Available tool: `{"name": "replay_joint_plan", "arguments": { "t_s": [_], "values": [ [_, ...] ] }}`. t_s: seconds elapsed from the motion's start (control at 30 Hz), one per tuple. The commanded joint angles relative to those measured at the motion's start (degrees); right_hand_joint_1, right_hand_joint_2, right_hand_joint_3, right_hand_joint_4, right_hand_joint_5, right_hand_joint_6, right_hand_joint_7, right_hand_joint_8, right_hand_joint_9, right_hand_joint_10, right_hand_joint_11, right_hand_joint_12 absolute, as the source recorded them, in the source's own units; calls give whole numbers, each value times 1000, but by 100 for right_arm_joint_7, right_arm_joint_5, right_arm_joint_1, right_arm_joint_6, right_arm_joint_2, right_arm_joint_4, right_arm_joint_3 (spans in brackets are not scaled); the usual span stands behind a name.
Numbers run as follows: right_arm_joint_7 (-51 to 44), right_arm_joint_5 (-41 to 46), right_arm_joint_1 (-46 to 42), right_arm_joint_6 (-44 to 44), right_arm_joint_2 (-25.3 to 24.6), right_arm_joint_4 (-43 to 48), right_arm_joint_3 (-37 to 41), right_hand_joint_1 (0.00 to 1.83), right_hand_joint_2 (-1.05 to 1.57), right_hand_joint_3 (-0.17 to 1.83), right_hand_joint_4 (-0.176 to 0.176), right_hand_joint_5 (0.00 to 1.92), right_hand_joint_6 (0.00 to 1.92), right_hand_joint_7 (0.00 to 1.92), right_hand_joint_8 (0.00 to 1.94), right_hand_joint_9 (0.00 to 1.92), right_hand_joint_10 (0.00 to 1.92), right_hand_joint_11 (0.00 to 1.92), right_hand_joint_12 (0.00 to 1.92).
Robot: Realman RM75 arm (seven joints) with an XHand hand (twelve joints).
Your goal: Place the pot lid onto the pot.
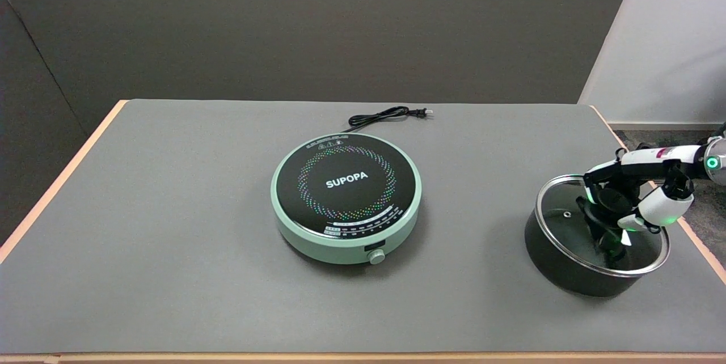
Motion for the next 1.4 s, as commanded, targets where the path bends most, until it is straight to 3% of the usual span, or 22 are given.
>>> {"name": "replay_joint_plan", "arguments": {
  "t_s": [0.03,0.17,0.23,0.3,0.33,0.4,0.47,0.63,0.8,0.97,1.0,1.1,1.17,1.23,1.3,1.4],
  "values": [
    [5,-21,-99,124,-40,-2,22,1281,1048,604,172,346,1708,610,1748,403,1921,8,1762],
    [5,-35,-99,98,-40,-2,22,1281,1047,609,171,345,1716,607,1754,400,1921,16,1762],
    [5,-47,-99,82,-40,-2,22,1268,1076,595,151,317,1668,574,1795,362,1921,-1,1760],
    [5,-55,-99,68,-40,-2,22,1248,1155,472,160,281,1419,530,1802,271,1921,-1,1701],
    [5,-55,-97,64,-40,-4,22,1212,1211,439,139,302,1147,468,1869,176,1921,-1,1563],
    [4,-55,-73,16,-38,-10,22,1225,1233,348,124,350,915,484,1804,160,1891,-1,1519],
    [-5,-55,-39,-44,-20,-10,22,959,846,892,102,421,585,289,1357,114,1825,-1,1413],
    [-9,-55,57,-116,18,-10,22,884,769,875,39,400,208,184,1170,33,1660,-1,1224],
    [5,-92,109,-116,42,-12,22,962,643,798,8,278,153,69,987,-1,1468,-1,1063],
    [5,-252,150,-116,64,-21,22,961,626,774,-10,185,129,73,787,-1,1229,-1,924],
    [5,-283,160,-116,66,-27,22,951,612,804,-16,137,126,156,521,-1,1103,-1,888],
    [5,-429,181,-94,88,-26,22,916,542,909,-23,48,111,165,258,163,566,-1,844],
    [5,-548,189,-54,90,-26,22,878,462,936,-22,-1,4,31,112,93,288,-1,835],
    [1,-612,189,21,96,-26,22,818,379,864,-17,-1,-1,-1,-1,24,183,0,792],
    [-13,-654,189,140,96,-34,22,846,350,806,-8,-1,-1,-1,-1,-1,38,80,563],
    [-30,-730,206,395,96,-34,22,818,332,757,-5,-1,-1,-1,-1,-1,-1,92,471]
  ]
}}
